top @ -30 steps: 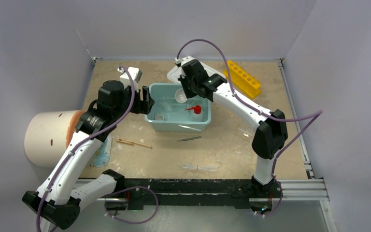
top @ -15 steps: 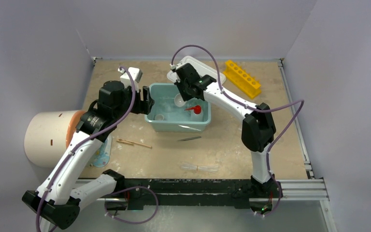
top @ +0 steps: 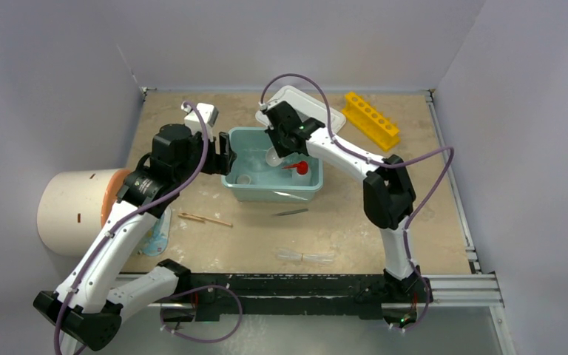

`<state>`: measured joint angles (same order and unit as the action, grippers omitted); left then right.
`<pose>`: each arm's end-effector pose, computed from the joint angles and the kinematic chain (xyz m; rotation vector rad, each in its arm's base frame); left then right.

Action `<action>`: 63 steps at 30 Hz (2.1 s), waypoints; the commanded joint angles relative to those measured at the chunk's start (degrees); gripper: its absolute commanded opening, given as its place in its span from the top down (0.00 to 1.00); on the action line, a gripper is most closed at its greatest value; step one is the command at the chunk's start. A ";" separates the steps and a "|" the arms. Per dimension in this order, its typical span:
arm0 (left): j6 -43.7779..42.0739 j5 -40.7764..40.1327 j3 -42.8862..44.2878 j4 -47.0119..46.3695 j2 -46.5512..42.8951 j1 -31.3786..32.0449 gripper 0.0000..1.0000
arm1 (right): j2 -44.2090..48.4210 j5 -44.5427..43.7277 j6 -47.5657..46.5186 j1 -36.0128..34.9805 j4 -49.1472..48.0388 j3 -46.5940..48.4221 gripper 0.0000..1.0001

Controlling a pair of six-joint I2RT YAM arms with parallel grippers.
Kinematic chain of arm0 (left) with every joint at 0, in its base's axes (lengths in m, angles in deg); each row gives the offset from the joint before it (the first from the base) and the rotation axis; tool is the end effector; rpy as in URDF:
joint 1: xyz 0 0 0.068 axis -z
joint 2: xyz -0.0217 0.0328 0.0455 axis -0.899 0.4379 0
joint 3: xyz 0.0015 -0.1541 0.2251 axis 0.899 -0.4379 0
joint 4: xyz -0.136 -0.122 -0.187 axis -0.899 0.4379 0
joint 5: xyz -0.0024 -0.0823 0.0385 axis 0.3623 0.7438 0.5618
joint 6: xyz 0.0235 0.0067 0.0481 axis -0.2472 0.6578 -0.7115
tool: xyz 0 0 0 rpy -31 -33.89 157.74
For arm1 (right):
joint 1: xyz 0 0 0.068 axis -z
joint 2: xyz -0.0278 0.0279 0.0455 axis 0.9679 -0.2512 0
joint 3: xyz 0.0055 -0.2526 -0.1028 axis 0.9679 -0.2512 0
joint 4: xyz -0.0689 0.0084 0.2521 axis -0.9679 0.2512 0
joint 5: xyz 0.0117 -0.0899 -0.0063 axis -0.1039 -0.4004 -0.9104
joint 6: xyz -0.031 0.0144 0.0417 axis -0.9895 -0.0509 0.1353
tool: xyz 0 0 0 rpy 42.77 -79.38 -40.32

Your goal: Organize the chemistry lab equipment

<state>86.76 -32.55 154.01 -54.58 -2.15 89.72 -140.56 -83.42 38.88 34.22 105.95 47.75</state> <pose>0.1838 -0.0871 0.3894 0.2149 2.0186 -0.3896 0.3615 0.3066 0.2698 -0.5473 2.2443 0.1894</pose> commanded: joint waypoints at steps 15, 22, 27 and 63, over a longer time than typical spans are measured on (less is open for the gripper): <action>-1.45 -1.03 -0.87 -2.28 -1.43 0.67 0.33 | -4.13 -1.64 3.14 -0.89 -2.98 -0.65 1.00; -1.55 -1.59 -1.01 -2.20 -1.90 0.89 0.32 | -4.52 -2.11 4.06 -0.87 -3.31 -0.76 0.96; -1.55 -1.63 -1.05 -2.11 -2.12 0.94 0.32 | -4.06 -2.25 4.61 -0.89 -3.05 -0.80 0.94; 1.72 0.29 2.62 4.07 -1.69 0.94 0.32 | 18.32 -2.00 6.83 -0.82 -4.85 -2.50 0.67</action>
<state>86.98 -33.45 153.62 -51.56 -3.24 90.42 -130.01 -86.39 44.78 33.72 103.81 46.75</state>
